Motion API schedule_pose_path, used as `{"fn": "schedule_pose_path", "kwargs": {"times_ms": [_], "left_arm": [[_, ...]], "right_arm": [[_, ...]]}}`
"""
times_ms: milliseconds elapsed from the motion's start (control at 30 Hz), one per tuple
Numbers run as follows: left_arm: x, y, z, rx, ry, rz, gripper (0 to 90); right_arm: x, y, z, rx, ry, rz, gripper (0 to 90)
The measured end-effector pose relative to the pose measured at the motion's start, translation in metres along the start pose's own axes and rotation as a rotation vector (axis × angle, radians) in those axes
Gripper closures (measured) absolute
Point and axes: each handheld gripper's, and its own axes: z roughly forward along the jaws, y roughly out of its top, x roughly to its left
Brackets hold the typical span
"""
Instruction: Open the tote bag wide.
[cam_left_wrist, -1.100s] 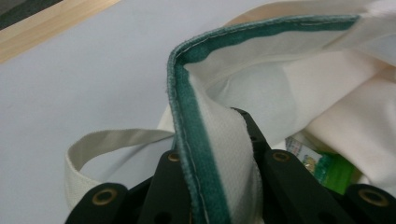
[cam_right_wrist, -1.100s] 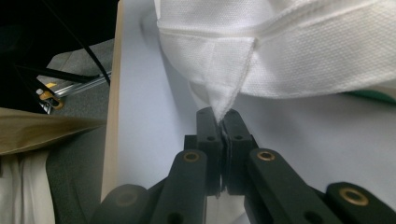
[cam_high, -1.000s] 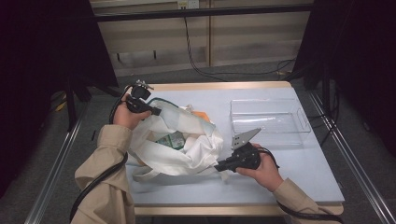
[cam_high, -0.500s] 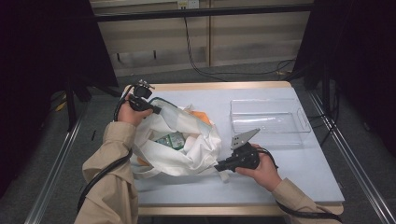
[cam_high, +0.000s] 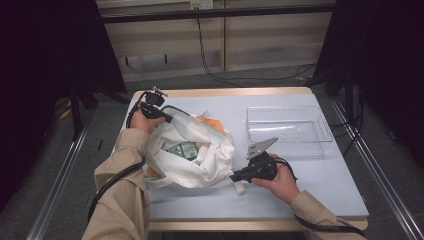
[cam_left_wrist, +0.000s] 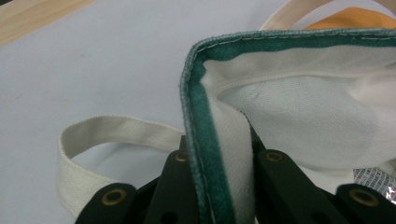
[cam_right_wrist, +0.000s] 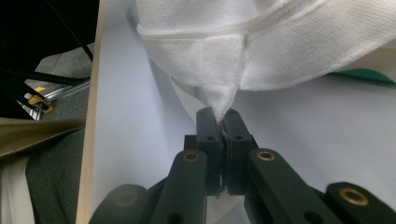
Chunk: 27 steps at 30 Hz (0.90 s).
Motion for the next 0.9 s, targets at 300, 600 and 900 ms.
{"fn": "schedule_pose_path", "kwargs": {"times_ms": [300,600,900], "left_arm": [[-0.017,0.002,-0.026,-0.019,-0.049,0.015,66.5],[-0.032,0.004,-0.045,-0.028,-0.065,0.048,46.1],[-0.034,0.002,-0.061,-0.051,-0.075,0.03,35.4]], "right_arm": [[0.004,0.014,-0.014,-0.04,-0.05,0.008,74.8],[0.006,0.025,-0.035,-0.047,-0.13,0.008,55.8],[0.009,0.042,-0.05,-0.064,-0.154,-0.009,49.2]]}}
